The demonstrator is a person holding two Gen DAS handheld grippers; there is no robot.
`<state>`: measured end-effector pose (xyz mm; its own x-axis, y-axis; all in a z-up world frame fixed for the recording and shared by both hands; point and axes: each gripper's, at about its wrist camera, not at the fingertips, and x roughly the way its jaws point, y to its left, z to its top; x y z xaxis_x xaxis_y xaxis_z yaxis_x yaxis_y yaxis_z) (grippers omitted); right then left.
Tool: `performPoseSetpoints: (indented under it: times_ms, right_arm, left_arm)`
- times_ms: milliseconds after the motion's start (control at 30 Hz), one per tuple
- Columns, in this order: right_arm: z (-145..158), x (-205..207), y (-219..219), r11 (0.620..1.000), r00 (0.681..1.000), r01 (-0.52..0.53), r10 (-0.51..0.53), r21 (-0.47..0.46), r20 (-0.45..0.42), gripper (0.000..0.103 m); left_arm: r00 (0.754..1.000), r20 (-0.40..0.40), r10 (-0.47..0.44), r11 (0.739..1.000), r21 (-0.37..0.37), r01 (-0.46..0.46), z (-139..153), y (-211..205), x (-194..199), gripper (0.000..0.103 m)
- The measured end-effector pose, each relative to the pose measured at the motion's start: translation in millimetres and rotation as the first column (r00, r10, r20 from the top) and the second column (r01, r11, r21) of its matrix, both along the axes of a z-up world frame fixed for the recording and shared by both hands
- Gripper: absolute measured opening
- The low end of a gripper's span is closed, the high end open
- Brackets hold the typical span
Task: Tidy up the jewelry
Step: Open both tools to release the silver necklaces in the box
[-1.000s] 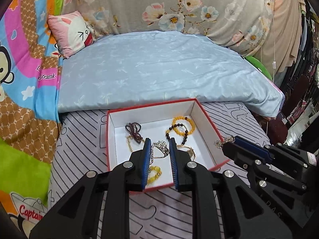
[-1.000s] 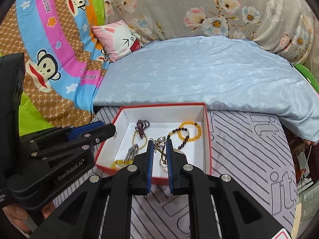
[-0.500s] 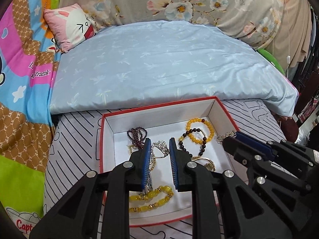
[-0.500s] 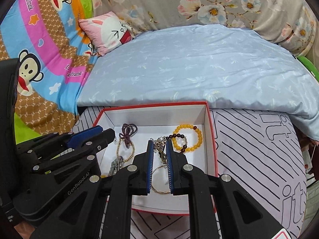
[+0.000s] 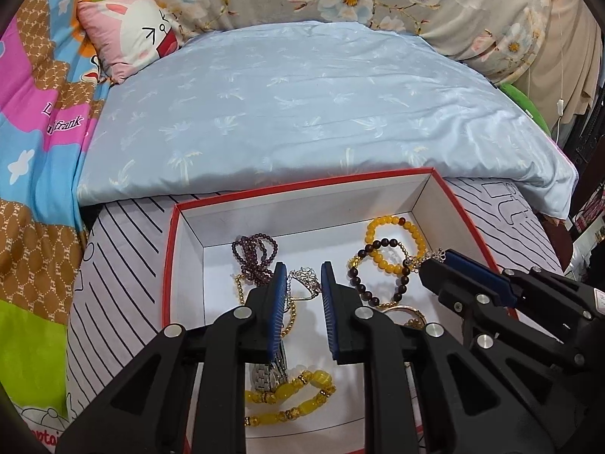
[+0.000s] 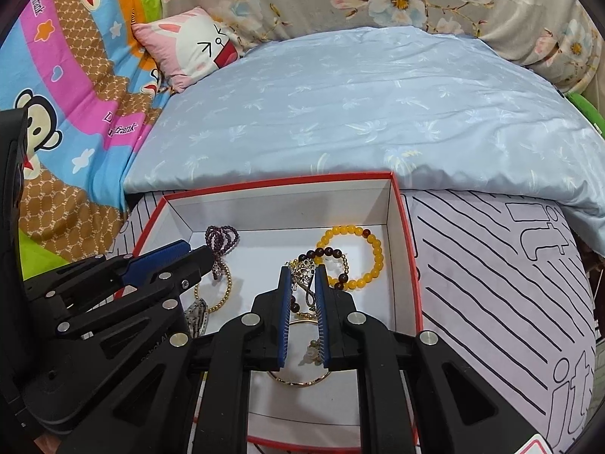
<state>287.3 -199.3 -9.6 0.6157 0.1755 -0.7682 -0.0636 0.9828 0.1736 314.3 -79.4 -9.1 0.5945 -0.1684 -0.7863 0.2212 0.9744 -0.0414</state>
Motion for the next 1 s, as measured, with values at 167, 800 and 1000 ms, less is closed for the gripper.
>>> performPoseSetpoints:
  times_ms: [167,800,1000]
  right_arm:
    - [-7,5,1,1.000,1.000,0.001,-0.001,-0.008,-0.011,0.012]
    - [-18,11,4,0.999,1.000,0.016,-0.017,-0.044,-0.019,0.018]
    - [-17,7,4,0.997,0.999,0.034,-0.035,-0.065,-0.009,0.022]
  left_arm:
    - [1.000,-0.013,0.008,1.000,0.002,-0.008,-7,0,5,0.018]
    - [0.999,-0.021,0.037,0.999,0.016,-0.037,-19,2,13,0.034]
    - [0.998,-0.008,0.059,0.998,0.026,-0.058,-19,3,12,0.039]
